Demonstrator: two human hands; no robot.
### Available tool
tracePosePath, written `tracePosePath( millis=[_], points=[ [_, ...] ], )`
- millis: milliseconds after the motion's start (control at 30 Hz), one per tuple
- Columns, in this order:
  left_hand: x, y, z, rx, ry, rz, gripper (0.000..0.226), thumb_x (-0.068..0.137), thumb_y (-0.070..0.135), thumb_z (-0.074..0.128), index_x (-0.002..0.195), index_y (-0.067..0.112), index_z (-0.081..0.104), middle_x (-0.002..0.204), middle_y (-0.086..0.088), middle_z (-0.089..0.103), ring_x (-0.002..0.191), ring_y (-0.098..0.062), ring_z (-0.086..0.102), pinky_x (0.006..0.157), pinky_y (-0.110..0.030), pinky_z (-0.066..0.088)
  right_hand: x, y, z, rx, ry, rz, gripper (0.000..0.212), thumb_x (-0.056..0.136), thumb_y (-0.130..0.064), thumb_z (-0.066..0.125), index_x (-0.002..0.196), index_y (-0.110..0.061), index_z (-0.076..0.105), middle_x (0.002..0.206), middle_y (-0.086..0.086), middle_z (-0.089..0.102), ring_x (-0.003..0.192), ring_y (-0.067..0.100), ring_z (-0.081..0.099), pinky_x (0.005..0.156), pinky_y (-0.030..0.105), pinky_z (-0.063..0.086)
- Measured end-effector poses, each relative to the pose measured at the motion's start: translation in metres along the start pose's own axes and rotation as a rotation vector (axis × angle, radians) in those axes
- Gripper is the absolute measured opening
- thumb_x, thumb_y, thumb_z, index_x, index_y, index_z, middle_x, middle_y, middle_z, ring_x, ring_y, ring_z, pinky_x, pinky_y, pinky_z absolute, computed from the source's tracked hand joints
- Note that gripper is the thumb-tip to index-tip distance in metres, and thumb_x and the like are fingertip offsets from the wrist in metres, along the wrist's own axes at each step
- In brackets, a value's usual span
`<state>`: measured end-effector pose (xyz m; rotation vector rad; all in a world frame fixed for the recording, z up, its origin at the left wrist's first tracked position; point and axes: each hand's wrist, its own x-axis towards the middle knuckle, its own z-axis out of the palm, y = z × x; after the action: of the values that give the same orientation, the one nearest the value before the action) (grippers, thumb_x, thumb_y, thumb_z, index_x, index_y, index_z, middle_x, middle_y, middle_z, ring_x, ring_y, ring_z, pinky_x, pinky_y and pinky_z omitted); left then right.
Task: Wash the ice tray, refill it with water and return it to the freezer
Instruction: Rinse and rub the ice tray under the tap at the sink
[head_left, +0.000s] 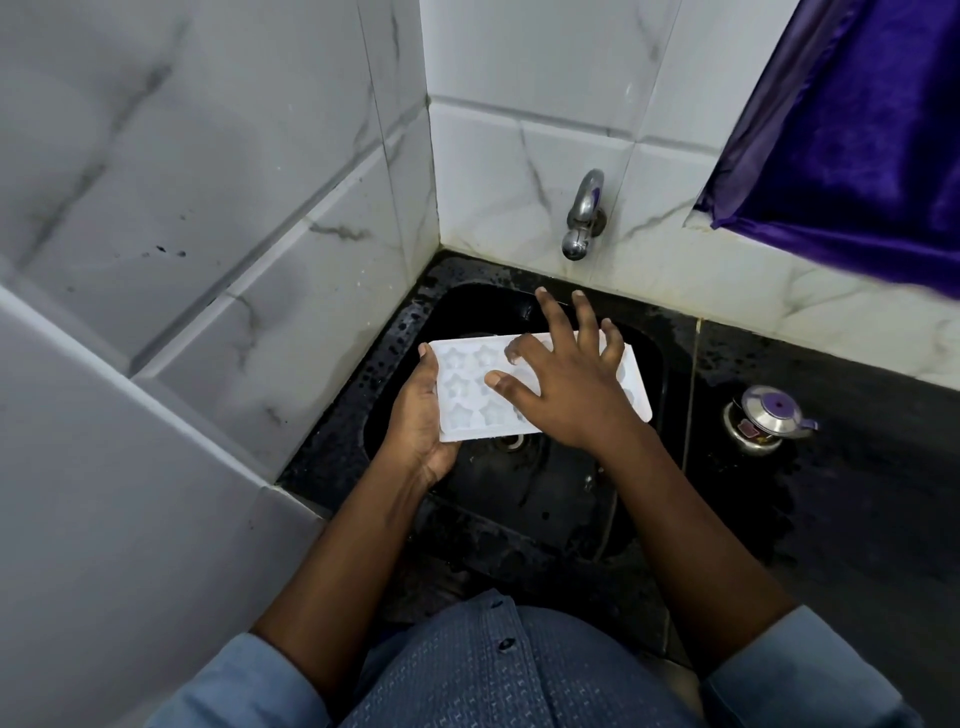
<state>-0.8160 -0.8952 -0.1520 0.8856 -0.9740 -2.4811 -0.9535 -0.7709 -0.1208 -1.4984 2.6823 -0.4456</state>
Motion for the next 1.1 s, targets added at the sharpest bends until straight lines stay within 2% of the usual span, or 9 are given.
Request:
tracePosePath(
  millis=[200,400,533,600,767,933,1100],
  points=[
    [0.0,0.001,-0.003,-0.031,0.026,-0.013,0.081,0.105,0.072,0.032,0.145,0.007,0.061,0.139,-0.024,0.068,0.126,-0.042,0.068,0.09,-0.052,0.063,0.0,-0.004,0.001,-0.019,-0.015,0.003,0.069,0.093,-0.085,0.02,0.133,-0.046,0.06,0.177,-0.005,-0.006,0.16,0.029,-0.018,0.124,0.061,-0.007],
    [-0.004,-0.002,-0.002,-0.034,0.028,-0.04,0.08,0.106,0.072,0.03,0.14,0.008,0.065,0.134,-0.025,0.07,0.115,-0.043,0.073,0.073,-0.053,0.065,-0.002,-0.008,0.004,0.013,-0.008,0.004,0.067,0.092,-0.085,0.02,0.122,-0.041,0.062,0.177,-0.005,-0.001,0.16,0.029,-0.016,0.123,0.062,-0.006],
    [-0.002,0.002,-0.006,-0.012,0.054,0.008,0.08,0.105,0.071,0.035,0.143,0.006,0.063,0.138,-0.024,0.069,0.125,-0.041,0.069,0.092,-0.052,0.06,-0.003,-0.009,0.007,0.004,0.005,0.005,0.061,0.095,-0.084,0.026,0.126,-0.044,0.06,0.177,-0.005,-0.001,0.16,0.03,-0.014,0.122,0.062,-0.005],
    [-0.002,0.002,-0.006,-0.007,0.048,0.008,0.081,0.104,0.072,0.036,0.145,0.007,0.062,0.139,-0.024,0.068,0.127,-0.042,0.068,0.098,-0.053,0.057,-0.003,-0.009,0.007,0.014,0.011,0.004,0.059,0.096,-0.083,0.028,0.125,-0.043,0.061,0.177,-0.005,0.002,0.16,0.03,-0.013,0.122,0.062,-0.005],
    [-0.005,0.001,-0.005,-0.017,0.051,-0.002,0.076,0.106,0.069,0.034,0.14,0.008,0.065,0.133,-0.023,0.072,0.119,-0.04,0.072,0.081,-0.049,0.065,-0.004,-0.01,0.007,0.014,0.024,0.011,0.064,0.094,-0.084,0.024,0.125,-0.044,0.062,0.177,-0.005,0.002,0.161,0.03,-0.013,0.123,0.062,-0.005],
    [-0.007,-0.001,-0.005,-0.008,0.041,-0.006,0.078,0.107,0.069,0.032,0.143,0.007,0.063,0.137,-0.023,0.07,0.124,-0.041,0.069,0.091,-0.052,0.062,-0.006,-0.01,0.008,0.03,0.035,-0.002,0.067,0.093,-0.084,0.025,0.122,-0.041,0.066,0.176,-0.005,0.006,0.161,0.029,-0.011,0.123,0.061,-0.004],
    [-0.006,-0.001,-0.007,-0.01,0.035,-0.006,0.078,0.107,0.07,0.032,0.142,0.007,0.063,0.136,-0.024,0.07,0.124,-0.042,0.07,0.09,-0.052,0.062,-0.009,-0.008,0.009,0.041,0.055,0.015,0.067,0.093,-0.084,0.025,0.125,-0.043,0.067,0.177,-0.006,0.005,0.161,0.028,-0.012,0.124,0.06,-0.003]
  ],
)
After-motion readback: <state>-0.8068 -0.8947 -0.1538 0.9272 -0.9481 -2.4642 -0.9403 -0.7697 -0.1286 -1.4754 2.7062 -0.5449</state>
